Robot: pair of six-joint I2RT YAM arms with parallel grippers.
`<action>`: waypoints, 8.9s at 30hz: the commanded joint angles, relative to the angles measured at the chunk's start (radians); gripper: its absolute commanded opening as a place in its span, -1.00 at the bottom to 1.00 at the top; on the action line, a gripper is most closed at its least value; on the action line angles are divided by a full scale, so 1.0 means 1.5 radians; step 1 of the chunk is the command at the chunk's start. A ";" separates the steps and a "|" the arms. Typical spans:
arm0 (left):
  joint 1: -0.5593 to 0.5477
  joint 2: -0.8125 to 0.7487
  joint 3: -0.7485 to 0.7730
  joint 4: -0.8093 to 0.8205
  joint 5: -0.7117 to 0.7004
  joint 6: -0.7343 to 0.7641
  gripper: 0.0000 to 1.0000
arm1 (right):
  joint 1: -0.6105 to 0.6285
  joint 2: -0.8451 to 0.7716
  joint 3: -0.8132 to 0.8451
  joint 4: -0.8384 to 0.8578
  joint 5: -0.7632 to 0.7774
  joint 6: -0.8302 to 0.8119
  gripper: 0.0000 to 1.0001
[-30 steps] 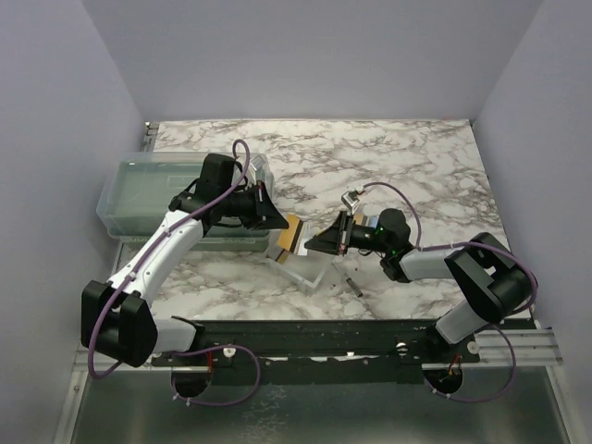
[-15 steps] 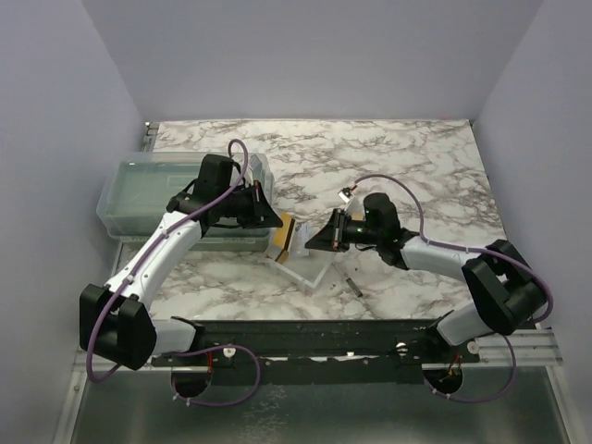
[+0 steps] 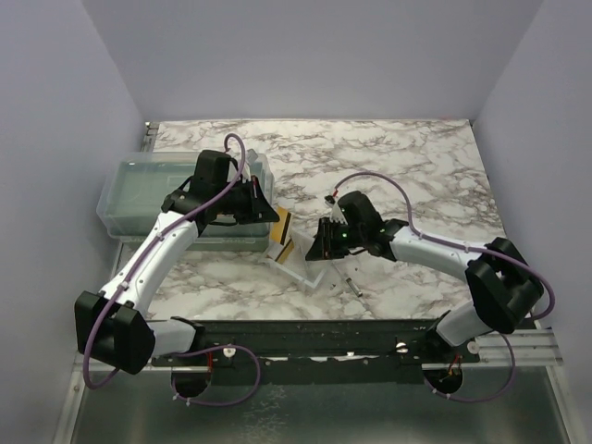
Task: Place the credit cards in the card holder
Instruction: Pick up the credit card from the storage box, then insert the credit card into the card holder, then close the card holder at the center of the board.
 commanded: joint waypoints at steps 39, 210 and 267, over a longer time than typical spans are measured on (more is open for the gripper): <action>-0.250 0.652 0.449 0.118 0.033 -0.009 -1.00 | -0.471 -0.018 -0.116 -0.090 0.031 -0.184 -0.58; -0.312 0.694 0.443 0.241 -0.049 -0.099 0.08 | -0.505 -0.009 -0.110 -0.073 -0.051 -0.163 -0.69; -0.256 0.642 0.421 0.339 0.130 -0.259 0.50 | -0.505 0.005 -0.133 -0.037 -0.084 -0.147 -0.27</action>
